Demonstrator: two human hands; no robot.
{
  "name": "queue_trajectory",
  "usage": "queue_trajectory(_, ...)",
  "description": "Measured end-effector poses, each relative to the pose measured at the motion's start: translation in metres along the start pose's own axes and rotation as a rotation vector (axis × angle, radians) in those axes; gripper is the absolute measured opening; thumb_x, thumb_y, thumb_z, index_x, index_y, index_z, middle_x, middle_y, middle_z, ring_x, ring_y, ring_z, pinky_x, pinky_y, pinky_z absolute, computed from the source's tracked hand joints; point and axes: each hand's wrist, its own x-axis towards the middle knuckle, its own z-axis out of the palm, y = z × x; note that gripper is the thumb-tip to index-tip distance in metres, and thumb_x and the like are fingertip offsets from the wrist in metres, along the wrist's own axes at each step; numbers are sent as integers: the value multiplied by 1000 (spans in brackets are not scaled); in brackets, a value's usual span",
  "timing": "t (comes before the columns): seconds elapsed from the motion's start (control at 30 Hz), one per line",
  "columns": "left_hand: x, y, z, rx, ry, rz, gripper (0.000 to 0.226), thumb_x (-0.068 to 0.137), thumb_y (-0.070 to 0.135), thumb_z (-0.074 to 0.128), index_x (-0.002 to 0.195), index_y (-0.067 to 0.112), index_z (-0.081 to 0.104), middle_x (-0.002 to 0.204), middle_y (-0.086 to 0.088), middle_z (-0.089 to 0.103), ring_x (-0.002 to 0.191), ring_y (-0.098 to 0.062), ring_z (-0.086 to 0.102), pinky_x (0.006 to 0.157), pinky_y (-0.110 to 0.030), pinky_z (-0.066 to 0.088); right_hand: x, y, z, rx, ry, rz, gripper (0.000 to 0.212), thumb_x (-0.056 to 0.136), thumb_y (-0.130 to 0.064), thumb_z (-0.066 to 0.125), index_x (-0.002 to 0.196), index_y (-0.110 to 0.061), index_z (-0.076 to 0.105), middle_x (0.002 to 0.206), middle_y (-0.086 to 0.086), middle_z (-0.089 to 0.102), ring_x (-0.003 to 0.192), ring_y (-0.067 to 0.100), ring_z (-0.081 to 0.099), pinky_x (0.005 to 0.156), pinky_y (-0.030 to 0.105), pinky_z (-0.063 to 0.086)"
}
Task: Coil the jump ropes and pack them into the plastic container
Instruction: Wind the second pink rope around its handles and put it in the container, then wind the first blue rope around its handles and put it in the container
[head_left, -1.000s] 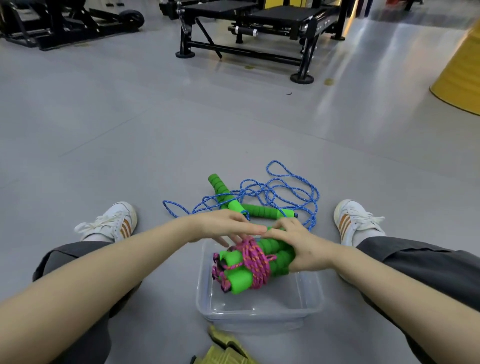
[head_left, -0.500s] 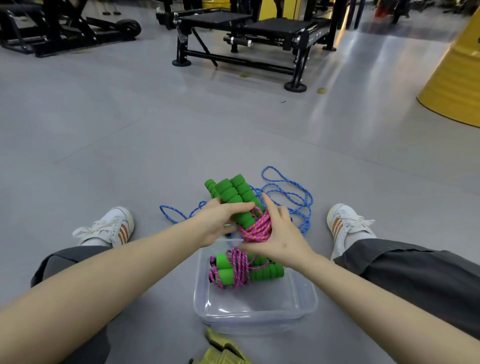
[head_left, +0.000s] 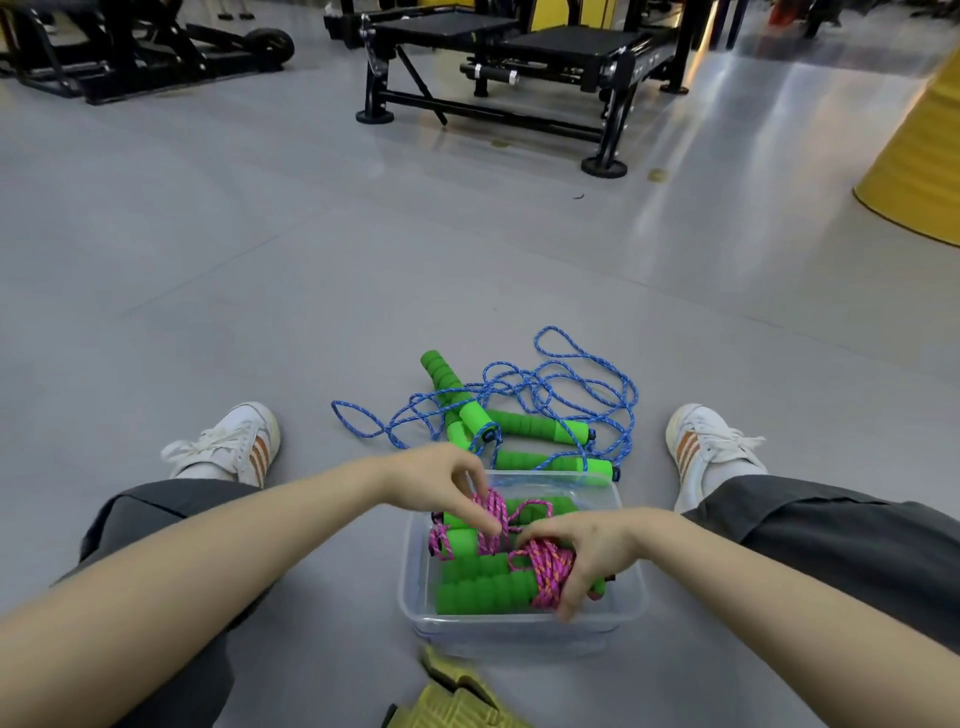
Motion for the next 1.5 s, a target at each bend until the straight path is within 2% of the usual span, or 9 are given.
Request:
queue_trajectory(0.17, 5, -7, 36, 348, -133, 36, 57, 69, 47, 79, 113, 17, 58, 108, 1, 60, 84, -12, 50, 73, -21, 41, 2, 13, 14, 91, 60, -39, 83, 73, -35, 74, 142, -41, 27, 140, -4, 31, 134, 12, 27, 113, 25, 23)
queue_trajectory(0.3, 8, -6, 44, 435, -142, 81, 63, 68, 51, 78, 115, 17, 54, 116, 0, 57, 93, -16, 50, 81, -28, 44, 7, 18, 20, 25, 112, -39, 89, 57, -37, 66, 140, -31, 32, 135, 2, 34, 128, 16, 34, 111, 29, 30)
queue_trajectory(0.5, 8, -8, 39, 368, -104, 129, 48, 77, 40, 74, 117, 18, 60, 113, -2, 54, 94, -10, 45, 78, -20, 36, 11, 24, 36, -197, 311, -154, 70, 74, -29, 72, 134, -19, 37, 129, 6, 36, 115, 24, 48, 97, 31, 41)
queue_trajectory(0.67, 13, -9, 50, 683, -129, 165, 51, 81, 34, 70, 125, 17, 50, 121, -6, 53, 109, -23, 50, 78, -30, 38, 11, 24, 24, -80, 120, -5, 88, 67, -47, 66, 145, -34, 26, 137, 4, 23, 136, 20, 21, 116, 35, 21)
queue_trajectory(0.8, 20, -9, 70, 877, -79, 170, 52, 85, 25, 66, 131, 13, 45, 124, -10, 52, 110, -30, 53, 81, -41, 44, 8, 21, 17, -207, 129, 6, 78, 78, -49, 66, 144, -33, 29, 140, 6, 25, 136, 22, 22, 115, 34, 22)
queue_trajectory(1.07, 25, -5, 68, 844, -92, 141, 46, 83, 21, 66, 125, 11, 49, 120, -11, 55, 109, -29, 54, 83, -39, 44, 14, 21, 29, -470, 280, -45, 78, 77, -51, 65, 143, -25, 31, 136, 6, 38, 122, 26, 37, 97, 38, 38)
queue_trajectory(1.23, 20, -1, 60, 793, -138, 129, 41, 83, 27, 63, 121, 11, 55, 114, -10, 61, 104, -29, 56, 81, -36, 45, 10, 11, 17, -328, 141, 0, 72, 77, -37, 69, 141, -23, 37, 136, 9, 38, 124, 28, 43, 103, 38, 40)
queue_trajectory(1.37, 25, 1, 32, 649, 159, 116, 22, 87, 29, 51, 104, 20, 61, 105, -3, 67, 98, -25, 60, 73, -29, 43, 2, -4, -21, -153, 360, -31, 34, 83, -30, 55, 115, -23, 64, 113, 0, 66, 101, 17, 59, 88, 32, 49)
queue_trajectory(1.5, 39, -11, -11, 567, 424, 14, 25, 90, 23, 43, 110, 21, 58, 107, 0, 66, 102, -22, 59, 76, -29, 43, 24, -16, -60, 55, 719, 22, 27, 86, -19, 47, 106, -16, 65, 90, -2, 62, 84, 17, 56, 76, 31, 48)
